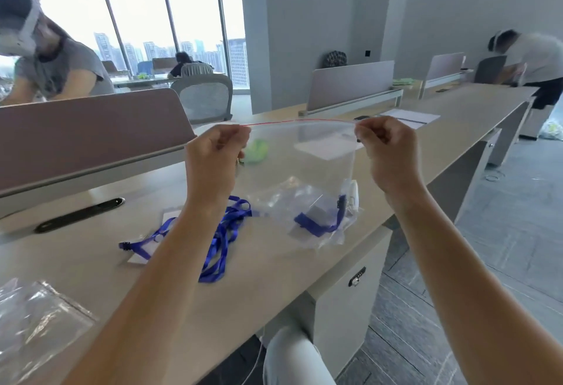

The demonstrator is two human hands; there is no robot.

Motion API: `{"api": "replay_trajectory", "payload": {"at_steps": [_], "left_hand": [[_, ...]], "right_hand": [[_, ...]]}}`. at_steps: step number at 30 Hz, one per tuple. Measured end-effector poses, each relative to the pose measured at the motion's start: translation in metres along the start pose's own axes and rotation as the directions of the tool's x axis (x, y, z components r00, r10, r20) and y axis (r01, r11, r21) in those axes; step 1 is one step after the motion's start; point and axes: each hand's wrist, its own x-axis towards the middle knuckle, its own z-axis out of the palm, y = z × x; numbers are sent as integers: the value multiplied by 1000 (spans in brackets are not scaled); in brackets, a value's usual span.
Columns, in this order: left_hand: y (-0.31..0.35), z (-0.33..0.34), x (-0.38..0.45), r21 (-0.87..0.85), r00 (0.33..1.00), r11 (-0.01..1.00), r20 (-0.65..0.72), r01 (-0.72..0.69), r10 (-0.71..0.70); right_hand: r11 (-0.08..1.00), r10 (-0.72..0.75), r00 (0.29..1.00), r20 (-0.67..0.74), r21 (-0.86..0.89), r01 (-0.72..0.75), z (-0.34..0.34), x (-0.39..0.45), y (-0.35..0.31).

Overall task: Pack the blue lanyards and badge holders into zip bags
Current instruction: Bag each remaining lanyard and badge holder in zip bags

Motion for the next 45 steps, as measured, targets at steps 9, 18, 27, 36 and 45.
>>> {"api": "replay_trajectory", "payload": {"at_steps": [9,18,27,36,45], "left_hand": [[-33,38,4,67,1000,998,17,12,-13],[-156,42,61,591,992,797,58,-124,111],[-250,37,92,852,982,518,153,-75,-110],[-227,-9,81,855,980,511,165,-86,-111],[-184,-129,33,835,987,550,109,-25,-121]], "right_hand": [[993,33,998,-53,-115,-39,12,53,21],[965,162,982,101,-223,-137,111,108,146],[916,321,885,338,-348,-199,166,98,227],[922,264,819,510,-384,-58,181,59,197],[956,173,726,665,-291,39,245,-45,146]]}}
